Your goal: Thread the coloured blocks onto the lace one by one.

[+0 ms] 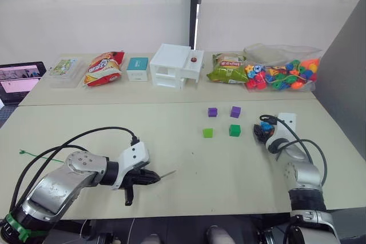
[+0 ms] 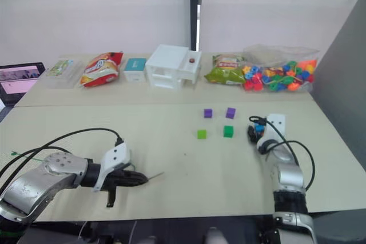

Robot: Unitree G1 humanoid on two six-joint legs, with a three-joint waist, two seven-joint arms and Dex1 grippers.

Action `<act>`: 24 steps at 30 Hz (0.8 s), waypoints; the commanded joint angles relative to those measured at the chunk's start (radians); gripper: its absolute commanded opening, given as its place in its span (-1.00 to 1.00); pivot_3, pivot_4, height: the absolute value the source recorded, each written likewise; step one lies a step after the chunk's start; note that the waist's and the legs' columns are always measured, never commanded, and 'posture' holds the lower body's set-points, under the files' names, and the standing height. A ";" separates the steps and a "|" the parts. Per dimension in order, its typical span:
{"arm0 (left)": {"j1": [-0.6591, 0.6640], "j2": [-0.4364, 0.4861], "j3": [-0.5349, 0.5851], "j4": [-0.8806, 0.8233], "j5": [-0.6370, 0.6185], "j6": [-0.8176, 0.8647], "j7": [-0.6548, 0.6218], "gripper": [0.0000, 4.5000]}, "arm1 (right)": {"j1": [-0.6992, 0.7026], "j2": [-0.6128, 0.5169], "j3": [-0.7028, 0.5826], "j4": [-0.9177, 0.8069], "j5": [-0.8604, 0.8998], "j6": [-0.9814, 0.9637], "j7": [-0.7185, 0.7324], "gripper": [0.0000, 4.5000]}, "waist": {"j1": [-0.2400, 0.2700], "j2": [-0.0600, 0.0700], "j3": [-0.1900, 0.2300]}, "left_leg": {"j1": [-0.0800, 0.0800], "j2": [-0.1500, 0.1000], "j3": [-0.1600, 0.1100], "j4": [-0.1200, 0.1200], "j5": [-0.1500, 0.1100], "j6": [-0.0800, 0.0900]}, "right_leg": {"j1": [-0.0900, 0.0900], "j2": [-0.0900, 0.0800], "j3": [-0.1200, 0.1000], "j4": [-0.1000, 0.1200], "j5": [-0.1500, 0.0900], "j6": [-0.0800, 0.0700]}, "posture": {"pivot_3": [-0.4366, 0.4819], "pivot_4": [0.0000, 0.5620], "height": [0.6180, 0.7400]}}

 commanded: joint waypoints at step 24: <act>-0.188 -0.112 -0.118 0.082 -0.026 0.056 0.061 -1.00 | 0.535 0.214 0.287 -1.330 0.206 0.579 -0.358 -0.47 | -0.003 0.000 -0.001 | -0.001 0.000 -0.002 0.000 0.000 0.000 | -0.001 0.001 -0.001 0.001 0.000 0.000 | -0.05 -0.47 1.00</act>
